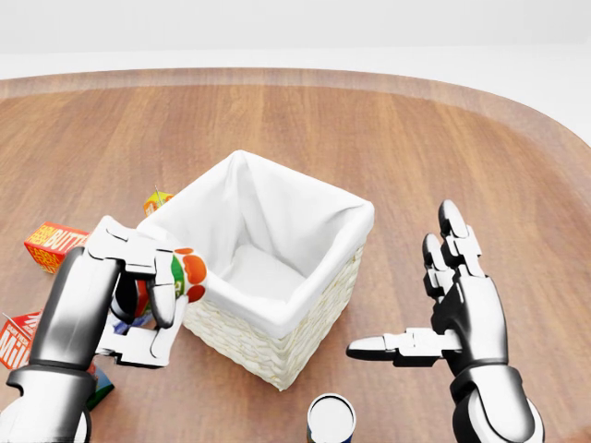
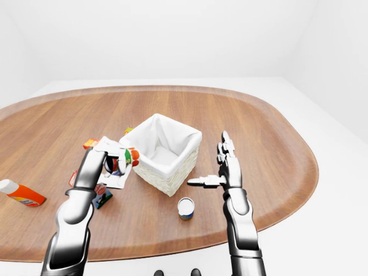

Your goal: Pick up the tomato sauce, and put it in the basket.

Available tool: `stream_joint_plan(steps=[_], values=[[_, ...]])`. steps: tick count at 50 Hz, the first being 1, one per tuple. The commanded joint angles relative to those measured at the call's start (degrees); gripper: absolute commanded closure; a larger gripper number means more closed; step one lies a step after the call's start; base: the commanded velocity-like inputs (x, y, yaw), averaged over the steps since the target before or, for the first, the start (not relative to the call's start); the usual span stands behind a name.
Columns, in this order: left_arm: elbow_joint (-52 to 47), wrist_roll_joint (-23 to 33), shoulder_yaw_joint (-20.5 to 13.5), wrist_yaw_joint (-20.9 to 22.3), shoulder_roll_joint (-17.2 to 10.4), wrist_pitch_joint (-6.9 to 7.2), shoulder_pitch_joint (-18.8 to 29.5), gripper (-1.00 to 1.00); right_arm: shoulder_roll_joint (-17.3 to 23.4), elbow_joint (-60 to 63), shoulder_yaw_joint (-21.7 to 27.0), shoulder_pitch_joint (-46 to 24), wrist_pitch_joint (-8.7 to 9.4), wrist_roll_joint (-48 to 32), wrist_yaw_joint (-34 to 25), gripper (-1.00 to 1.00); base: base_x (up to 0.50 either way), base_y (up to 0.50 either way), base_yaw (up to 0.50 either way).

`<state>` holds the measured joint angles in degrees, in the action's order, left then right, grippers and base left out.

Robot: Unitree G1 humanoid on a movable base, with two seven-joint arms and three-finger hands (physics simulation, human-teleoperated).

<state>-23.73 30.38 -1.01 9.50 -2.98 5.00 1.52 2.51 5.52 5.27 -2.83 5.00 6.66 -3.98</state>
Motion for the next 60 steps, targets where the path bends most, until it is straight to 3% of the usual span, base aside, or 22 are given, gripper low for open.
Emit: stream_joint_plan(steps=[1, 28, 42, 46, 60], values=[[2.62, 0.27, -0.09, 0.67, -0.75, 0.0, 6.4, 1.0, 0.05, 0.16, 0.1, -0.08, 0.0, 0.09, 0.04, -1.0, 0.0, 0.0, 0.0], [17.56, 2.69, -0.44, 0.63, -3.71, 0.0, 24.79, 1.0, 0.16, -0.97, 0.21, -0.68, 0.0, -0.12, 0.4, -1.0, 0.0, 0.0, 0.0], [37.02, -0.44, -0.85, -1.62, -6.29, 0.0, 35.41, 1.0, 0.12, 0.22, 0.18, -0.36, 0.0, 0.02, 0.43, -1.0, 0.0, 0.0, 0.0], [44.0, -0.54, -1.06, -2.72, -6.77, -1.23, 40.25, 1.0, 0.19, 0.74, 0.35, -0.43, 0.0, 0.22, 0.45, -1.0, 0.0, 0.0, 0.0], [57.34, -0.27, -0.39, -5.29, -6.71, -5.83, 47.27, 1.0, 0.15, 0.85, 0.26, -0.37, 0.0, 0.21, 0.46, -1.0, 0.0, 0.0, 0.0]])
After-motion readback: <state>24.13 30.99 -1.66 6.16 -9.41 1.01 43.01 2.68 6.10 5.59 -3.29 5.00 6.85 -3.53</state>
